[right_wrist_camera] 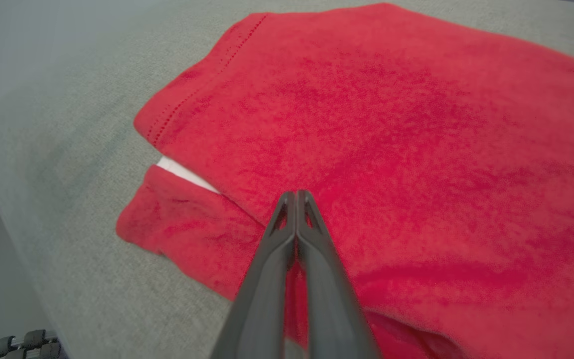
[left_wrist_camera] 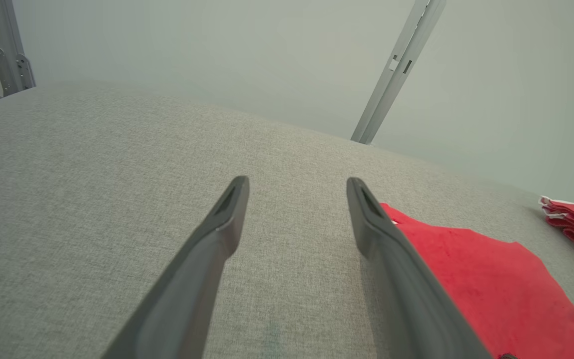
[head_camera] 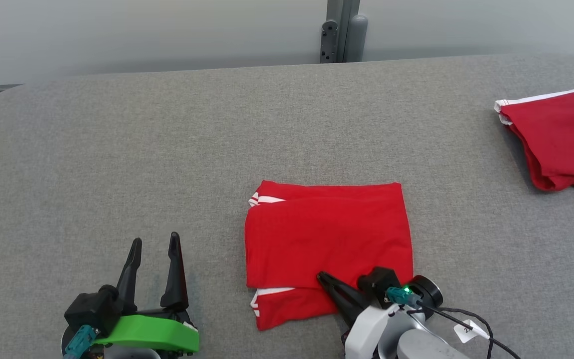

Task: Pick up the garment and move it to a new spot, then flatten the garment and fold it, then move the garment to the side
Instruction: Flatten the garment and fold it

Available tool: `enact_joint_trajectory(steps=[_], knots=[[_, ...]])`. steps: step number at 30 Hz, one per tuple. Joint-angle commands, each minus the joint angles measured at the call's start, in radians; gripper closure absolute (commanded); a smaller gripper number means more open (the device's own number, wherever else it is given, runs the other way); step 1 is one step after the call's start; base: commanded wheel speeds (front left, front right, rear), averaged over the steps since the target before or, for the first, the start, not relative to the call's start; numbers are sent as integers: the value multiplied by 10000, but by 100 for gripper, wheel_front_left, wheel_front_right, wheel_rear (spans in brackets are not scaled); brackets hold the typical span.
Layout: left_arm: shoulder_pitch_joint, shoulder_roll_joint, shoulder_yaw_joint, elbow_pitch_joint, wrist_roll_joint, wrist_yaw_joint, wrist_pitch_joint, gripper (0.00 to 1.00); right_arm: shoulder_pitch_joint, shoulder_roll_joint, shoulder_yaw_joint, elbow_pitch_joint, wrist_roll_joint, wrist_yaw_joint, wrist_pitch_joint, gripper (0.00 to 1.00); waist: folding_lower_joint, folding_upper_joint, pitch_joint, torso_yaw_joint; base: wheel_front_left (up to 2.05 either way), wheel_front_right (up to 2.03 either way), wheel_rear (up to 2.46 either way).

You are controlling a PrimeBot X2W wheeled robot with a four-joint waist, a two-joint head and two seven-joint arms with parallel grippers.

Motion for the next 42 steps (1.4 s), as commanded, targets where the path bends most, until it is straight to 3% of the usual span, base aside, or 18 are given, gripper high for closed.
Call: enact_joint_trajectory(steps=[1, 5, 11, 12, 13, 14, 15, 16, 17, 28, 42], knots=[[-50, 9, 22, -6, 68, -21, -24, 0, 33, -73, -30, -172, 80, 0, -27, 100, 0, 0, -1, -104, 0, 0, 0], [-32, 10, 47, -19, 117, -34, -24, 0, -95, -130, -646, -974, 127, 0, -27, 100, 0, 0, -36, -306, 0, 0, 0], [-221, 90, -17, -19, 299, -72, -24, 0, 375, -103, -2739, -2759, -352, 0, -25, 100, 0, 0, -137, -576, 0, 0, 0], [-253, 105, -37, -24, 308, -78, -24, 0, 479, -82, -3141, -3045, -445, 0, -25, 95, 0, 0, -154, -613, 0, 0, 0], [-271, 121, -42, -14, 331, -71, -24, 0, 582, -53, -3533, -3288, -540, 0, -25, 78, 0, 0, -174, -650, 0, 0, 0], [-299, 124, -39, -6, 364, -54, -23, 0, 682, -19, -3900, -3558, -670, 0, -27, 55, 0, 0, -198, -689, 0, 0, 0], [-335, 132, -41, 8, 386, -51, -15, 0, 808, 10, -4219, -3773, -776, 0, -27, 27, 0, 0, -218, -724, 0, 0, 0], [-363, 129, -16, 10, 420, -44, -14, 0, 951, 51, -4521, -3942, -851, 0, -25, 6, 0, 0, -239, -759, 0, 0, 0], [-360, 123, -15, 10, 451, -27, -14, 0, 1059, 84, -4767, -4121, -942, 0, -27, 2, 0, 0, -259, -788, 0, 0, 0], [114, 35, 170, -307, 458, 159, -14, 0, 2271, 263, -6350, -4993, -1090, 0, -27, 0, 0, 0, -426, -911, 0, 0, 0], [517, 4, 461, -395, 1110, 38, -14, 0, 2599, 278, -6364, -5169, -979, 0, -27, 0, 0, 0, -540, -828, 0, 0, 0]])
